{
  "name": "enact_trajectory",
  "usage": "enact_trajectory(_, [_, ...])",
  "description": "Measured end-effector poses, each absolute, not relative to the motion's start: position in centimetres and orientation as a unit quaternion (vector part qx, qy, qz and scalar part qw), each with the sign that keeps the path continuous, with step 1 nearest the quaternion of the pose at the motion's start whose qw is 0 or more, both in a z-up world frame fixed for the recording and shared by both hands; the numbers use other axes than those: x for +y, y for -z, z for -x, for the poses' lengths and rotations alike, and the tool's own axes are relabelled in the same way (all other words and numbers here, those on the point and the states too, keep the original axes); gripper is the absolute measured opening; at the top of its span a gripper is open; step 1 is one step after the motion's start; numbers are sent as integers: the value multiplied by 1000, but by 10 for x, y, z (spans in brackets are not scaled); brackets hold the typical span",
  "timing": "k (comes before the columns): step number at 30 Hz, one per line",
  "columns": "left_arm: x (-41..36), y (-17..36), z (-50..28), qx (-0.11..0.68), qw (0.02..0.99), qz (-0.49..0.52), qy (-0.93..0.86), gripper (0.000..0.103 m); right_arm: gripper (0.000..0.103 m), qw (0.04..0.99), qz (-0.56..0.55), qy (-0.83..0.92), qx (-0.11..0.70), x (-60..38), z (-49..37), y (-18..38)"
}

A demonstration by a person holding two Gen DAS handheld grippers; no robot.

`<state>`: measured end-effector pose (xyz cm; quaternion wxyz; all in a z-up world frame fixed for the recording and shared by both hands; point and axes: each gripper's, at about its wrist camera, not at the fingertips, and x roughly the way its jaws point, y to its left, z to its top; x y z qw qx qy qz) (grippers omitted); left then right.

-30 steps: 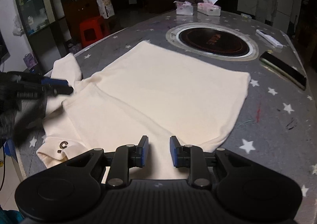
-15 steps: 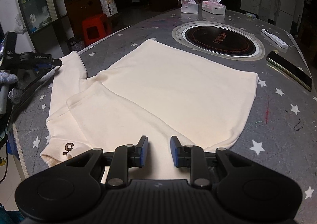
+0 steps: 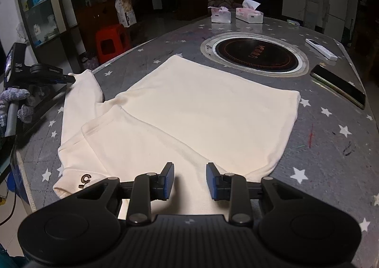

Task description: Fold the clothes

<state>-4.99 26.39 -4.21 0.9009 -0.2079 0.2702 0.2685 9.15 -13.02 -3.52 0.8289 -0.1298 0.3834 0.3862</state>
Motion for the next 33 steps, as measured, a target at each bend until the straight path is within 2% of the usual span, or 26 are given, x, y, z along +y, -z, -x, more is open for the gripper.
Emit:
enact_trajectory(11, [155, -44, 52, 208, 959, 160, -105, 6, 29, 845, 106, -374, 367, -155, -86, 24])
enact_trajectory(16, [94, -61, 49, 199, 970, 139, -15, 6, 29, 854, 90, -363, 362, -171, -83, 21])
enact_trajectory(23, [19, -45, 35, 213, 964, 119, 102, 6, 29, 862, 69, -346, 365, -192, -82, 24])
enact_trajectory(28, [-14, -8, 22, 265, 946, 113, 146, 6, 29, 865, 60, -336, 367, -202, -82, 25])
enact_trajectory(32, [-30, 19, 13, 304, 933, 105, 159, 12, 29, 867, 58, -330, 369, -206, -83, 26])
enact_trajectory(33, [-31, 23, 13, 312, 931, 101, 161, 20, 29, 867, 57, -329, 369, -206, -84, 26])
